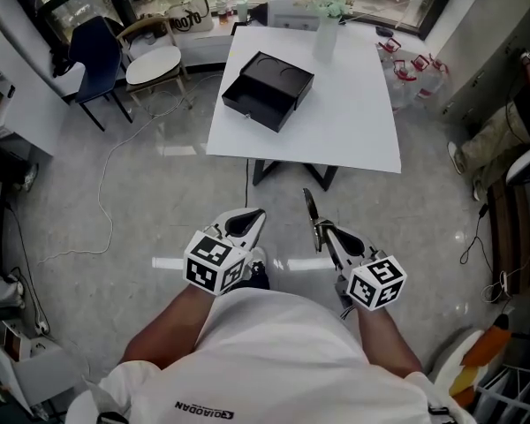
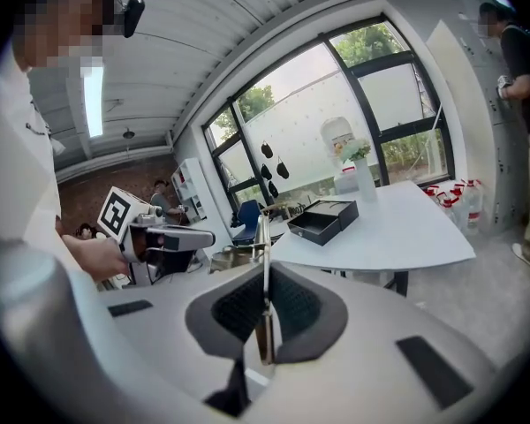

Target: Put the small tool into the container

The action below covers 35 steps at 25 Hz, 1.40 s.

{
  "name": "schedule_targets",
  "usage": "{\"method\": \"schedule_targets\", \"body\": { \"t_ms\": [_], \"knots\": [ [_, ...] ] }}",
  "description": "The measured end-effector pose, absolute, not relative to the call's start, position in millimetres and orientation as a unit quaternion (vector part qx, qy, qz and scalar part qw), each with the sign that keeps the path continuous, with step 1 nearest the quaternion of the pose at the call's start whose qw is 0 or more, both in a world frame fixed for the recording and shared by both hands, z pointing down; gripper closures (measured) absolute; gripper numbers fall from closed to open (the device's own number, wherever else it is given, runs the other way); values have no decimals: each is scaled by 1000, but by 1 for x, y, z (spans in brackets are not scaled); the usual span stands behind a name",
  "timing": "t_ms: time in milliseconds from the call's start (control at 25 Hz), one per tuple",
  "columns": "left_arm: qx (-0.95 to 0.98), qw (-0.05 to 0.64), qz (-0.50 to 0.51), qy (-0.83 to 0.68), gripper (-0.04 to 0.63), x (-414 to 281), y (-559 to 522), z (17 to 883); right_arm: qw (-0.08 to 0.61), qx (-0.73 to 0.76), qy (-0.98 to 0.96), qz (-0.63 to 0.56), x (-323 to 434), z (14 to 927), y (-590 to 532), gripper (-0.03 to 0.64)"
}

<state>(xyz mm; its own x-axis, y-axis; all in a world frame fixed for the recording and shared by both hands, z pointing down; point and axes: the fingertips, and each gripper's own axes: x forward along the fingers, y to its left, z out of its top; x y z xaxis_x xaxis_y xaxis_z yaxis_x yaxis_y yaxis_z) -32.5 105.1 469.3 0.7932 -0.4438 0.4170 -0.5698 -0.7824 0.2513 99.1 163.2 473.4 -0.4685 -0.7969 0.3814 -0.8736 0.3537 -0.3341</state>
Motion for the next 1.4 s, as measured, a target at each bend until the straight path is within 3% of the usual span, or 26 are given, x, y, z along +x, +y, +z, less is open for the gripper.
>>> {"method": "schedule_targets", "body": {
  "t_ms": [600, 1400],
  "knots": [
    [937, 176, 172, -249, 586, -61, -40, 475, 92, 521, -815, 235, 67, 465, 13, 606],
    [916, 195, 176, -302, 586, -18, -138, 484, 93, 462, -847, 247, 108, 475, -106, 606]
  ]
}}
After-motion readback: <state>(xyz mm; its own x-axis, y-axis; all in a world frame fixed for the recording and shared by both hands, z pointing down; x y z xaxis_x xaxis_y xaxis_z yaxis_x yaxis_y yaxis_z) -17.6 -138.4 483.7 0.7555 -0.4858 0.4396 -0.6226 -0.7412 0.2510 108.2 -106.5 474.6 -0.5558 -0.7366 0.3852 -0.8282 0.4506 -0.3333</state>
